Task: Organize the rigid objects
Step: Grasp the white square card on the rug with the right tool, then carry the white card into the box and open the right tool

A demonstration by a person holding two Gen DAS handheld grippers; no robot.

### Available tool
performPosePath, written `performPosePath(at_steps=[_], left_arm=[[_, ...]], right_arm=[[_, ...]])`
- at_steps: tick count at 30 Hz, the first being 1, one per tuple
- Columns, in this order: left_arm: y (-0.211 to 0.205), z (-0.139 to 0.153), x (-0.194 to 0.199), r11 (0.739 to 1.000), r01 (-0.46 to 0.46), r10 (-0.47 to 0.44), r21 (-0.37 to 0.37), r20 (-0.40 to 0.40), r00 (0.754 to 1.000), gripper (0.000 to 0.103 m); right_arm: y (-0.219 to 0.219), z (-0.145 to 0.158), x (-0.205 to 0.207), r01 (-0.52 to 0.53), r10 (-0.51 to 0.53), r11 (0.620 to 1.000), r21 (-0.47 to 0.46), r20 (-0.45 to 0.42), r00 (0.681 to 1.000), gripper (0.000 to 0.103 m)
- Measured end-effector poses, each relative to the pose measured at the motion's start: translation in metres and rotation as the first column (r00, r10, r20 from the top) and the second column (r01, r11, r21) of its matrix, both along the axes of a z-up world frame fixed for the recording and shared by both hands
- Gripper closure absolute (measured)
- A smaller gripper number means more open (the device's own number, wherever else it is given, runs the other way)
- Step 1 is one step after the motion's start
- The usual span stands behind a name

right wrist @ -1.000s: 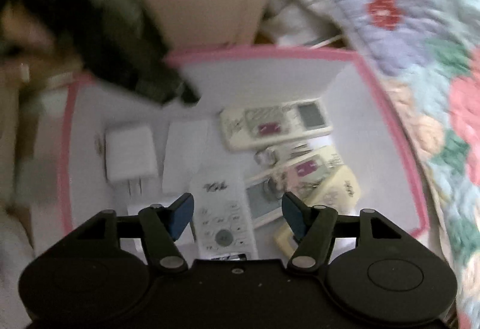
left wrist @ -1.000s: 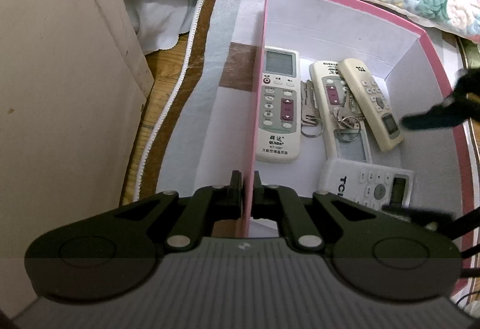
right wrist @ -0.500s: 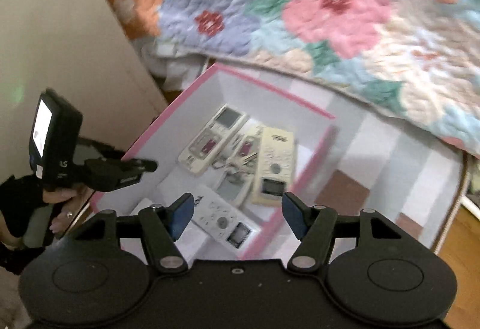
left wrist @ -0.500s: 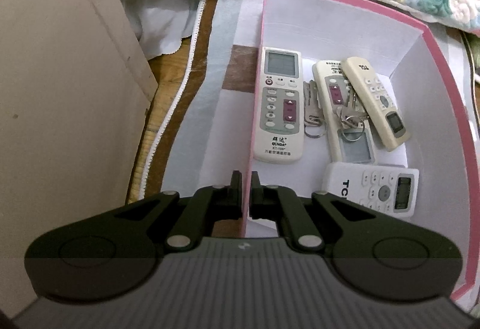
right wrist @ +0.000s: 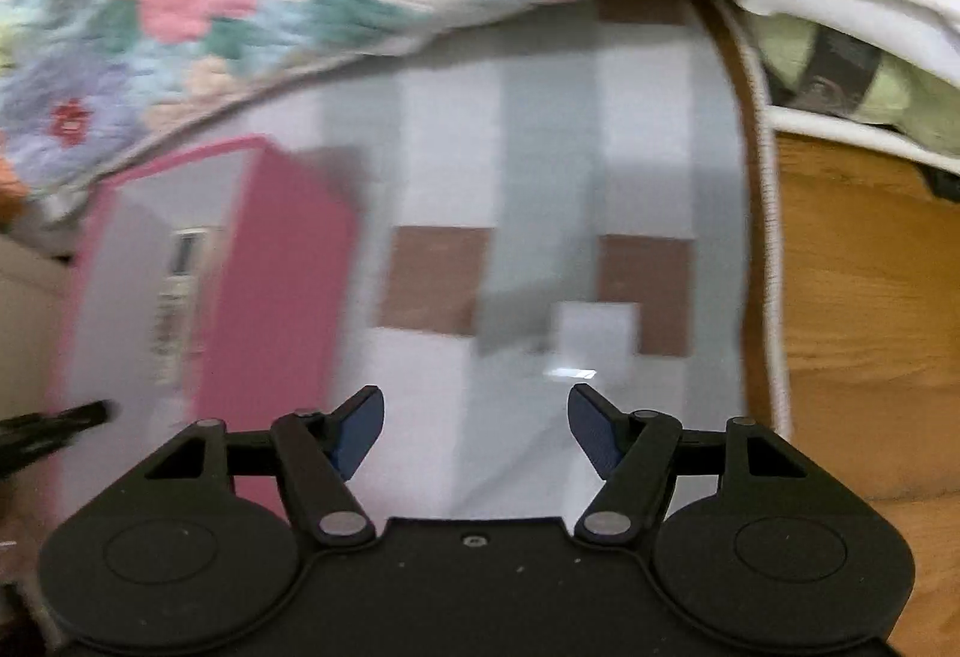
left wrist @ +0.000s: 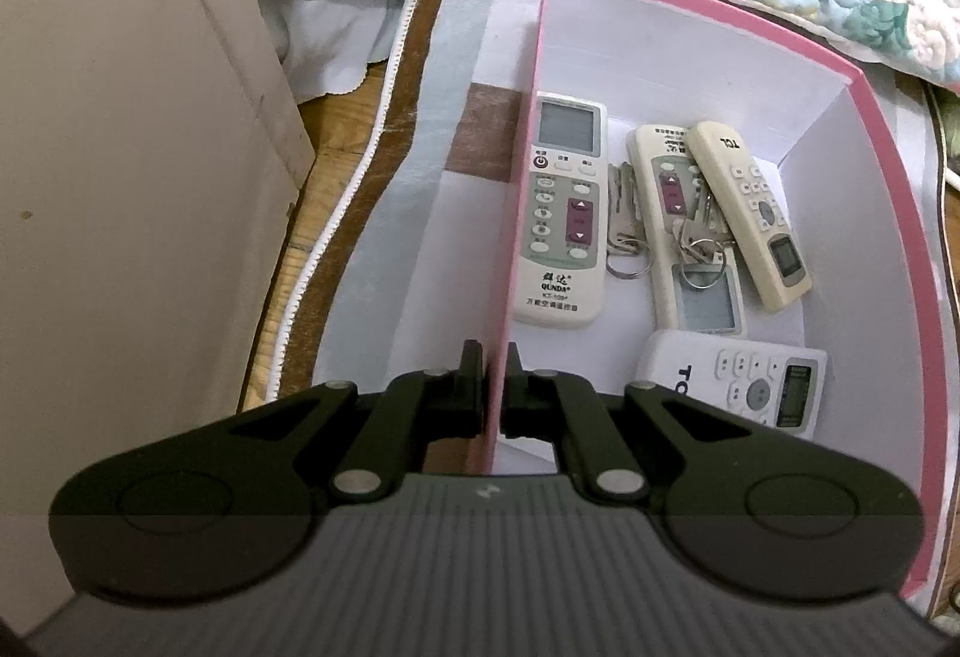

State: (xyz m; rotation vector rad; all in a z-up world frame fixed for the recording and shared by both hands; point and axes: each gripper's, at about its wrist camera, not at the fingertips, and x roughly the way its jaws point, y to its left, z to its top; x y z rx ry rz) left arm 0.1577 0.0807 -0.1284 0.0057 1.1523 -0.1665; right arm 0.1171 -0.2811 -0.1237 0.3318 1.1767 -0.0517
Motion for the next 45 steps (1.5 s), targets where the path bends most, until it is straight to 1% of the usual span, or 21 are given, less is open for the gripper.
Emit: performPosePath(at_steps=[2,5,8,11,13,15,16,17,19,23,30,31,33,37,42,45], left_arm=[[0.0,0.0,0.0,1.0,-0.001,0.001,0.002,0.001,1.0,0.099],[-0.001,0.0,0.0,1.0,-0.001,0.001,0.01,0.002,1.0,0.099],[-0.002,-0.002,0.001,1.0,-0.002,0.002,0.013,0.0,1.0,0.099],[-0.002,-0.002,0.001,1.0,-0.001,0.001,0.013,-0.001,1.0,0.099],[-0.002,-0.002,0.001,1.0,-0.001,0.001,0.013,-0.001,1.0,0.099],[-0.002,-0.002,0.001,1.0,0.0,0.0,0.014,0.0,1.0,0.099],[-0.002,-0.002,0.001,1.0,0.0,0.0,0.015,-0.001,1.0,0.099],[-0.003,-0.002,0.001,1.0,0.0,0.0,0.015,-0.002,1.0,0.099],[-0.003,-0.003,0.001,1.0,0.0,0.0,0.017,-0.005,1.0,0.099],[-0.004,-0.003,0.001,1.0,0.0,0.001,0.021,-0.004,1.0,0.099],[-0.004,-0.003,0.0,1.0,0.004,-0.004,0.02,-0.003,1.0,0.099],[-0.004,-0.003,0.0,1.0,0.004,-0.004,0.02,-0.001,1.0,0.099],[-0.004,-0.001,-0.001,1.0,0.01,-0.01,0.025,0.007,1.0,0.099],[-0.002,0.001,-0.001,1.0,0.006,-0.006,0.012,0.009,1.0,0.099],[-0.001,0.001,-0.001,1.0,0.006,-0.006,0.008,0.008,1.0,0.098],[-0.001,0.002,-0.002,1.0,0.008,-0.008,0.01,0.01,1.0,0.099]], right_arm=[[-0.005,-0.014,0.005,-0.012,0.012,0.996,-0.085,0.003,1.0,0.031],[-0.012,-0.03,0.011,-0.038,0.037,0.989,-0.145,-0.011,0.999,0.033],[-0.018,-0.041,0.017,-0.06,0.057,0.984,-0.165,-0.025,0.998,0.033],[-0.024,-0.054,0.024,-0.067,0.061,0.99,-0.127,-0.044,0.997,0.034],[-0.024,-0.06,0.027,-0.077,0.071,0.989,-0.13,-0.052,0.996,0.034],[-0.016,-0.059,0.026,-0.131,0.125,0.975,-0.181,-0.044,0.991,0.04],[-0.01,-0.059,0.026,-0.167,0.162,0.964,-0.207,-0.041,0.986,0.046],[-0.006,-0.059,0.025,-0.199,0.195,0.955,-0.22,-0.037,0.98,0.049],[-0.002,-0.058,0.023,-0.22,0.218,0.949,-0.224,-0.037,0.975,0.049],[0.004,-0.051,0.017,-0.212,0.217,0.955,-0.208,-0.002,0.976,0.05],[0.025,-0.026,-0.002,-0.23,0.246,0.955,-0.188,0.069,0.967,0.05],[0.031,-0.021,-0.006,-0.249,0.266,0.952,-0.177,0.083,0.96,0.05],[0.042,-0.011,-0.016,-0.322,0.34,0.937,-0.138,0.131,0.931,0.05],[0.062,0.003,-0.024,-0.397,0.406,0.914,-0.088,0.172,0.897,0.05],[0.094,0.037,-0.04,-0.49,0.486,0.87,-0.049,0.249,0.838,0.05],[0.116,0.062,-0.046,-0.552,0.541,0.833,-0.042,0.279,0.794,0.05]])
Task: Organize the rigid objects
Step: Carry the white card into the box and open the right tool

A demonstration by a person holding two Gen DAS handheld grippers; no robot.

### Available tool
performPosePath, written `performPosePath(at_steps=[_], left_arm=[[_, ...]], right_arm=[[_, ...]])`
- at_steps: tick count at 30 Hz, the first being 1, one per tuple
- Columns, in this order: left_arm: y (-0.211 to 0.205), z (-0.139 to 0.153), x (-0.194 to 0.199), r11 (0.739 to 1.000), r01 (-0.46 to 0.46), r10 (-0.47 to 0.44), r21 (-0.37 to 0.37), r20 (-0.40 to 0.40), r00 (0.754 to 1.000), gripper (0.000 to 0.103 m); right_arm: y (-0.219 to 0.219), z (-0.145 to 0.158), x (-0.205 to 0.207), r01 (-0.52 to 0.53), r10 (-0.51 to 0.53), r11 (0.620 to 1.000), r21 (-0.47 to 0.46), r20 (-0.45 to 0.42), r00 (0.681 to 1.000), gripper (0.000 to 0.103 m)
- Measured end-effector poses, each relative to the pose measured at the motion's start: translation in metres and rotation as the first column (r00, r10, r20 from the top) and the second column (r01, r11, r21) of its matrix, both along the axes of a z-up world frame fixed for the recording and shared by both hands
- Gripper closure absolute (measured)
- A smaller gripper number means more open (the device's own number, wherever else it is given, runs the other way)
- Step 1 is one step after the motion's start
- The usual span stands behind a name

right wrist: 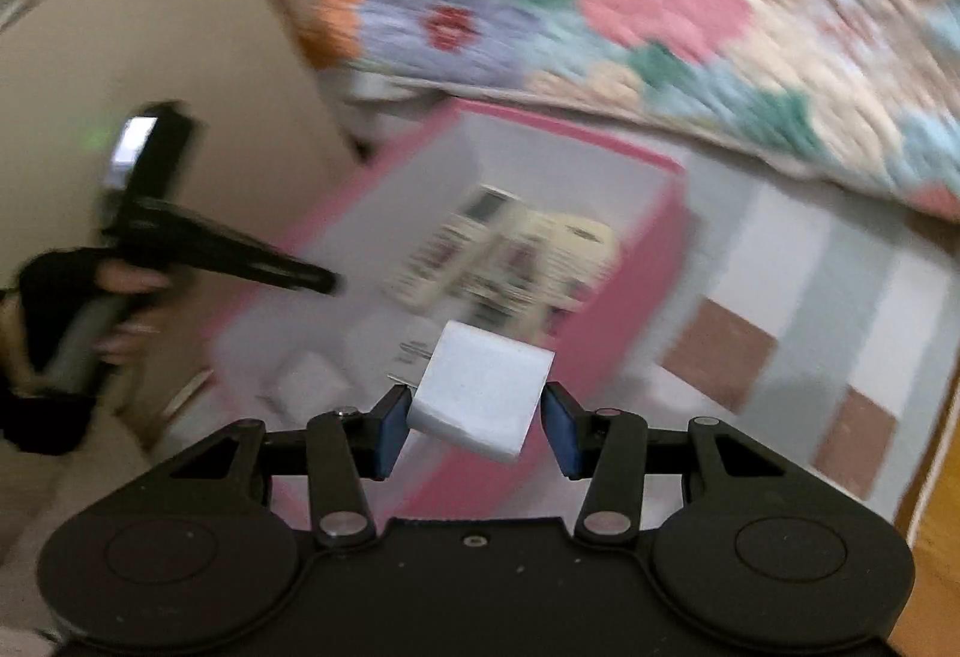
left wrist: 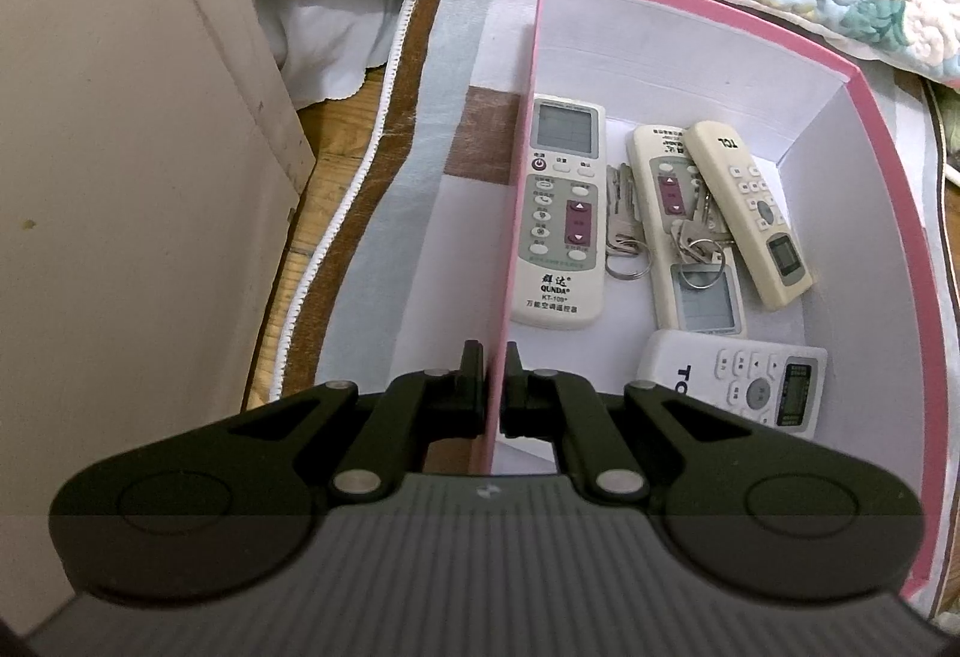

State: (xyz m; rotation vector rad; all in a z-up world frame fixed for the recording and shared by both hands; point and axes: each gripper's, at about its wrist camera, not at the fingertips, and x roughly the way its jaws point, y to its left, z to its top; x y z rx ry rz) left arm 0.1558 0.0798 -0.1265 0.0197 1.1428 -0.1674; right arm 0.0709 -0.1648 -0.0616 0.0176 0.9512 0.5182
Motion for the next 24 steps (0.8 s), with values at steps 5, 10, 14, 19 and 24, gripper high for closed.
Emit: performPosePath(at_steps=[5,10,14,19,24], left_arm=[[-0.001,0.001,-0.001,1.0,0.002,-0.002,0.003,0.006,1.0,0.099],[0.0,0.001,-0.001,1.0,0.005,-0.005,-0.001,0.006,1.0,0.099],[0.001,0.0,-0.002,1.0,0.007,-0.007,-0.007,0.011,1.0,0.099],[0.005,0.002,-0.004,1.0,0.009,-0.009,-0.03,0.007,1.0,0.098],[0.004,0.002,-0.003,1.0,0.018,-0.018,-0.025,0.009,1.0,0.098]], right_arm=[[0.046,0.013,0.005,-0.092,0.088,0.994,-0.055,-0.063,0.994,0.05],[0.085,-0.002,0.017,-0.29,0.274,0.943,-0.161,-0.118,0.955,0.05],[0.097,-0.023,0.034,-0.33,0.287,0.924,-0.194,-0.221,0.932,0.05],[0.115,-0.036,0.042,-0.398,0.302,0.862,-0.314,-0.315,0.9,0.05],[0.121,-0.05,0.042,-0.384,0.259,0.862,-0.332,-0.365,0.894,0.05]])
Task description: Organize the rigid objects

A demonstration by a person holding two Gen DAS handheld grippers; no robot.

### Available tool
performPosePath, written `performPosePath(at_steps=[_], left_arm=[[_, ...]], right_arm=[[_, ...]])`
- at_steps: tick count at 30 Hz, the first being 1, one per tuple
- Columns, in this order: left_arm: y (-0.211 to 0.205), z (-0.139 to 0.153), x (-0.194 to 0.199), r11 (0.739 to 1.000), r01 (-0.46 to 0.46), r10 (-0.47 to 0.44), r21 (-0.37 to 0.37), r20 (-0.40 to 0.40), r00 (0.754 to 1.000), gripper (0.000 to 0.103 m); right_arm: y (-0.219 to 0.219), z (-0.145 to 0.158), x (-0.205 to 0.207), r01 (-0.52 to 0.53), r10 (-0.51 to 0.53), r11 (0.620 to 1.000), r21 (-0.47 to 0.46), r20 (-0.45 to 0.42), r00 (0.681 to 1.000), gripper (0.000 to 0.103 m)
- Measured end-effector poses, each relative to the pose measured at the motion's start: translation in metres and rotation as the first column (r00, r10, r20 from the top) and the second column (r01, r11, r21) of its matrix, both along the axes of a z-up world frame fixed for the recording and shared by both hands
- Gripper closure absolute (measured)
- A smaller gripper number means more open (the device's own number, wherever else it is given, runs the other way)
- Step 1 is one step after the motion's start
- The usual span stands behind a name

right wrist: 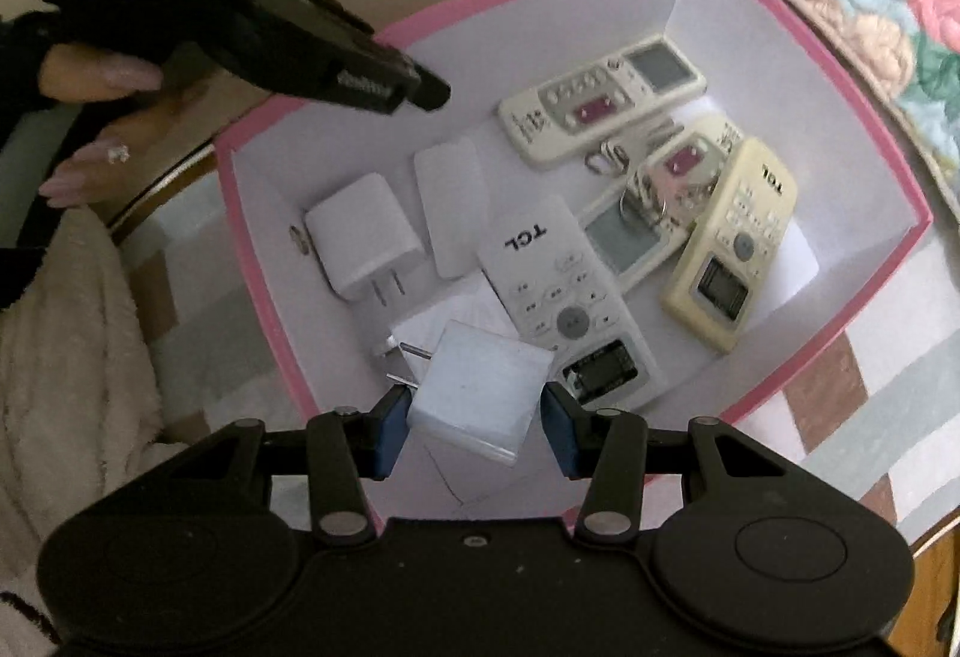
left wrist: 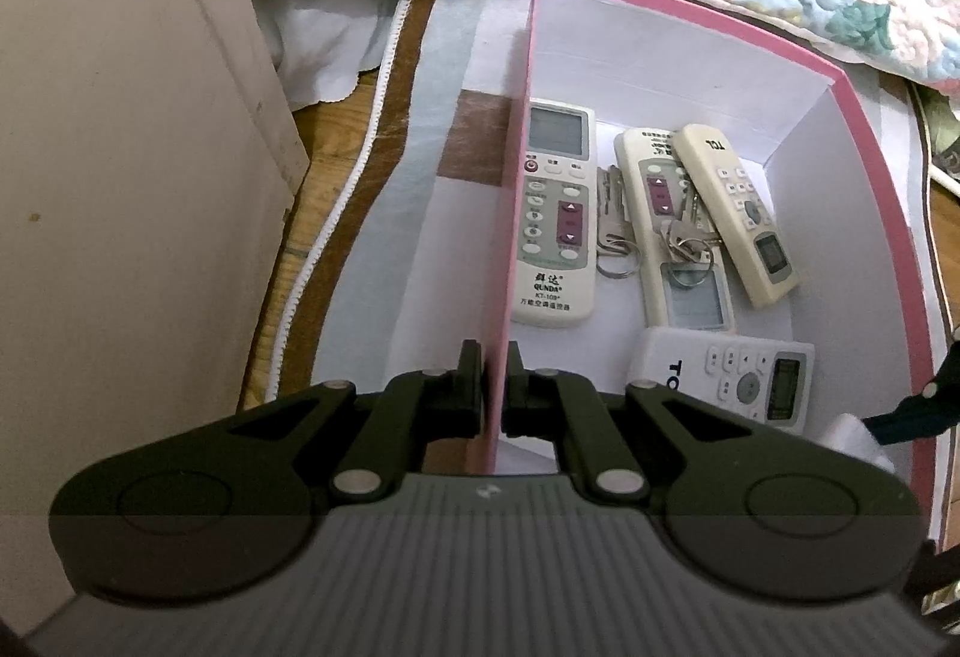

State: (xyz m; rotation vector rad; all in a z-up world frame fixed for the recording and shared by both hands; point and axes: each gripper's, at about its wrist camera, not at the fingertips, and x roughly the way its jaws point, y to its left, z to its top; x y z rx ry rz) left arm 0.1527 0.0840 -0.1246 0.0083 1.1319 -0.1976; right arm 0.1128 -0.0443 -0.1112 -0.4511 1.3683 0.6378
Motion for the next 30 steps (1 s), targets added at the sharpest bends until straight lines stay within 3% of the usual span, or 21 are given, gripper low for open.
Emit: performPosePath(at_steps=[10,12,17,24,30], left_arm=[[0.002,0.0,0.0,1.0,-0.003,0.003,-0.008,-0.005,1.0,0.098],[0.002,0.0,0.0,1.0,-0.003,0.003,-0.009,-0.006,1.0,0.098],[0.001,0.0,0.0,1.0,-0.003,0.003,-0.002,-0.005,1.0,0.098],[-0.004,0.0,-0.001,1.0,-0.006,0.006,0.023,-0.002,1.0,0.098],[-0.007,0.001,-0.002,0.999,-0.022,0.022,0.046,-0.011,1.0,0.098]], right_arm=[[0.0,-0.016,-0.003,0.007,-0.009,0.998,-0.055,-0.032,0.999,0.048],[-0.002,-0.014,-0.003,0.031,-0.032,0.999,-0.031,-0.029,0.999,0.038],[-0.021,0.004,-0.005,0.124,-0.126,0.991,0.049,0.04,0.991,0.037],[-0.059,0.036,-0.022,0.307,-0.343,0.921,0.241,0.123,0.931,0.037],[-0.077,0.044,-0.046,0.37,-0.437,0.854,0.367,0.118,0.892,0.037]])
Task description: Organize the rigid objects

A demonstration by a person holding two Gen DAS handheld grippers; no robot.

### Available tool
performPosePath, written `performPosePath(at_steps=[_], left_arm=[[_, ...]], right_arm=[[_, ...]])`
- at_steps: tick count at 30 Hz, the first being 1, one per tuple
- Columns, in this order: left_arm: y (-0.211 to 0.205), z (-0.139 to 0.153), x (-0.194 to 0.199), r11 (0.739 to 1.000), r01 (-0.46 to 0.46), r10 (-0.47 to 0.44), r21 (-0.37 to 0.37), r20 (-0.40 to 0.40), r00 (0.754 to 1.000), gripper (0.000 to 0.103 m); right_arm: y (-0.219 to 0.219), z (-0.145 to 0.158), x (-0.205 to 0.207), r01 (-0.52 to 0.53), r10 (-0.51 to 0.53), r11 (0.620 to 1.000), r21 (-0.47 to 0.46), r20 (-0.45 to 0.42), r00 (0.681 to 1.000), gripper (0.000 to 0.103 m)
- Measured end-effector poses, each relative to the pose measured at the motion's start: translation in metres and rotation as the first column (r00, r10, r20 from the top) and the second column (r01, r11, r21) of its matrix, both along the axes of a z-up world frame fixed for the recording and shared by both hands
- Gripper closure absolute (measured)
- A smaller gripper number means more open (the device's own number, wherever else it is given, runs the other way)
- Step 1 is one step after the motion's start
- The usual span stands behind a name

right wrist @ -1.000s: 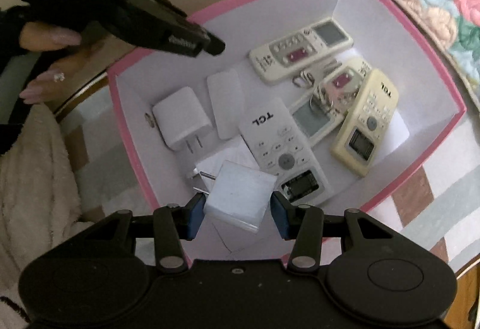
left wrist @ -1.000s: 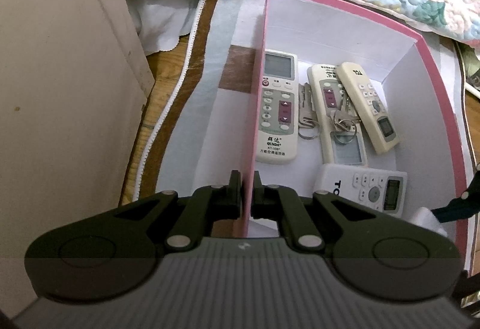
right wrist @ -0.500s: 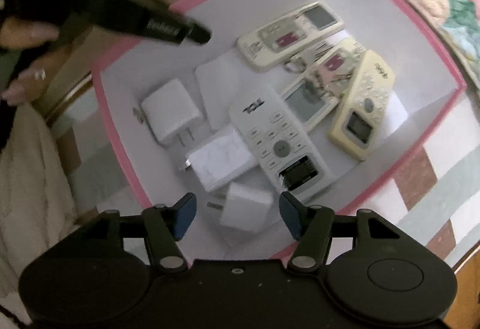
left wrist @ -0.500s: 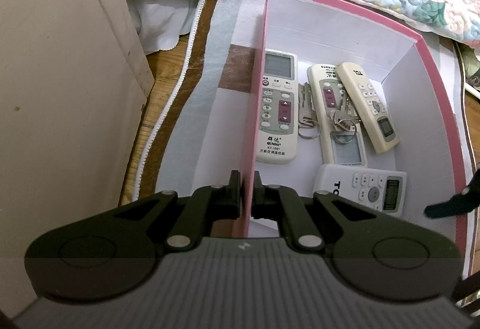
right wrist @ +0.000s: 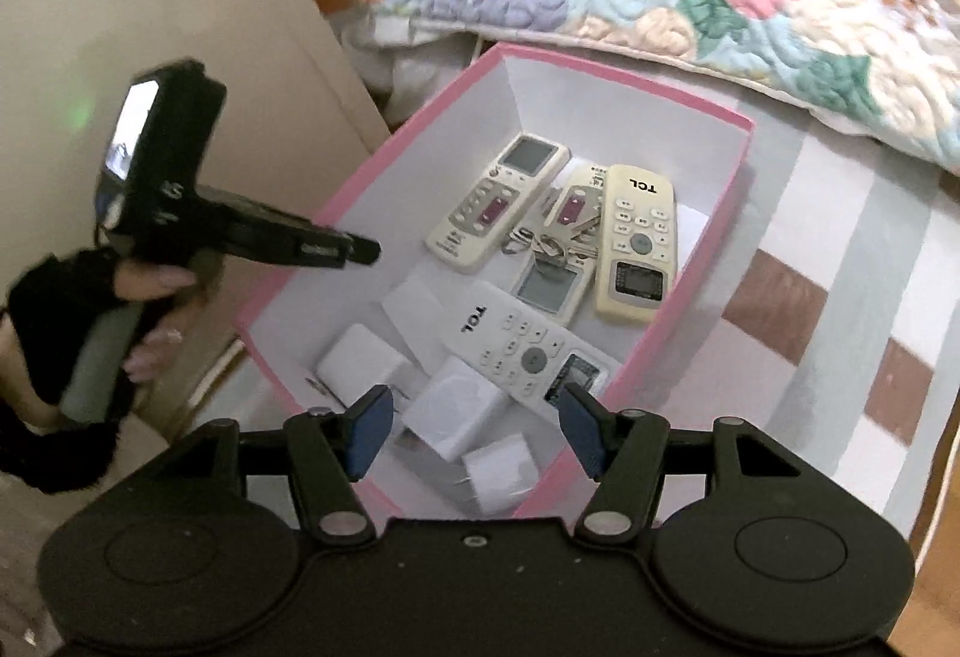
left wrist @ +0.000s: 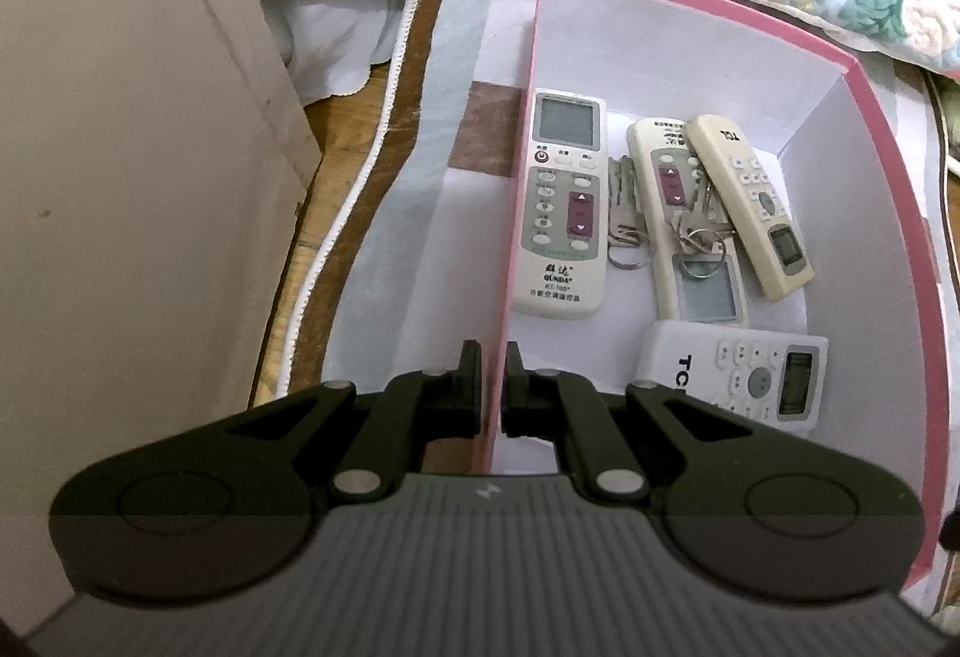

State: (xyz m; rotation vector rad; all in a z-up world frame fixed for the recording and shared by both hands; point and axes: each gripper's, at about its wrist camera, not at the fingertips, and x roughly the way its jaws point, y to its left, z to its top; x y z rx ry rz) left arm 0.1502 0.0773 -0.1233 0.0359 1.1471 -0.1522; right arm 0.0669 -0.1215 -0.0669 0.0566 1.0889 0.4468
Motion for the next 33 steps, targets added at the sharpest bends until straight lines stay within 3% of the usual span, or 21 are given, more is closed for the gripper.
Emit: performPosePath(at_steps=[7,21,24,26,30,33], left_arm=[[-0.008,0.007,-0.006,0.998,-0.001,0.0,0.064,0.017,1.0,0.097],[-0.006,0.039,-0.039,0.994,-0.042,0.041,0.097,0.011,0.999,0.096],[-0.006,0.051,-0.049,0.991,-0.04,0.039,0.124,0.013,0.999,0.082],[-0.006,0.059,-0.056,0.991,-0.039,0.039,0.128,0.004,0.999,0.061],[-0.008,0.078,-0.072,0.987,-0.023,0.021,0.161,0.014,1.0,0.052],[-0.012,0.094,-0.084,0.977,-0.017,0.007,0.211,0.047,0.999,0.034]], right_arm=[[-0.005,0.006,-0.014,0.045,-0.046,0.999,0.006,0.037,0.998,0.037],[-0.007,0.018,-0.041,0.143,-0.137,0.989,-0.047,0.112,0.984,0.035],[-0.009,0.019,-0.046,0.161,-0.156,0.986,-0.044,0.105,0.982,0.035],[-0.009,0.021,-0.048,0.181,-0.173,0.982,-0.063,0.114,0.978,0.034],[-0.011,0.024,-0.052,0.22,-0.213,0.974,-0.054,0.11,0.971,0.033],[-0.01,0.029,-0.057,0.232,-0.225,0.971,-0.058,0.113,0.968,0.031]])
